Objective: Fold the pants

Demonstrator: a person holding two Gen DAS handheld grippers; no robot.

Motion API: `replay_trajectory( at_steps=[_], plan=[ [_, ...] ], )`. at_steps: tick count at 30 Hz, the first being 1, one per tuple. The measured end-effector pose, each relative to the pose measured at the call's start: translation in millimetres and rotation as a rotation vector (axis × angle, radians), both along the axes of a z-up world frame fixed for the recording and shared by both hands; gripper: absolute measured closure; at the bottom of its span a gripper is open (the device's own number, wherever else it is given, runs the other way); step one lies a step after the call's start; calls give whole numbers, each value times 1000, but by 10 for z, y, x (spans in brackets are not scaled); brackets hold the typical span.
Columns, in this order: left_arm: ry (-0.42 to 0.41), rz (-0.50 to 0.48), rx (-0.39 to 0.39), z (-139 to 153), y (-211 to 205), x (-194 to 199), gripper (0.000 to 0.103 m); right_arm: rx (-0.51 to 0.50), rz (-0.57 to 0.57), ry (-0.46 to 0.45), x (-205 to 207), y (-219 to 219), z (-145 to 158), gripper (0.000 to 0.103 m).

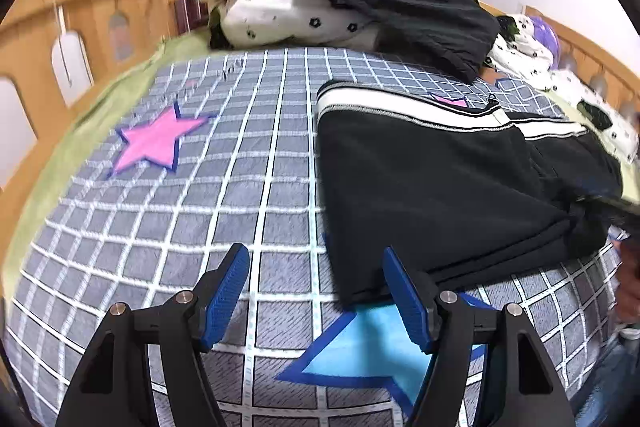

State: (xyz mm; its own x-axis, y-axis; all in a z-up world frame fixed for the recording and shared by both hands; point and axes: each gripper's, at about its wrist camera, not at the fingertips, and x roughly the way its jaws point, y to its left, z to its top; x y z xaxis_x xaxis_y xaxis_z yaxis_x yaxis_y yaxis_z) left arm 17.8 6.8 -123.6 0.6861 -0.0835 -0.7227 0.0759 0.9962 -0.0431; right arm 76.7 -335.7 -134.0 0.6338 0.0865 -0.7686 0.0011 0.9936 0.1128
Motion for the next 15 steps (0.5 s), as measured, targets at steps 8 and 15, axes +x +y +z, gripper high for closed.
replay_trajectory(
  at_steps=[8, 15],
  plan=[
    [74, -93, -41, -238, -13, 40, 35, 122, 25, -62, -234, -151, 165, 85],
    [109, -71, -81, -353, 59, 83, 35, -36, 52, 35, -122, 75, -99, 84]
  ],
)
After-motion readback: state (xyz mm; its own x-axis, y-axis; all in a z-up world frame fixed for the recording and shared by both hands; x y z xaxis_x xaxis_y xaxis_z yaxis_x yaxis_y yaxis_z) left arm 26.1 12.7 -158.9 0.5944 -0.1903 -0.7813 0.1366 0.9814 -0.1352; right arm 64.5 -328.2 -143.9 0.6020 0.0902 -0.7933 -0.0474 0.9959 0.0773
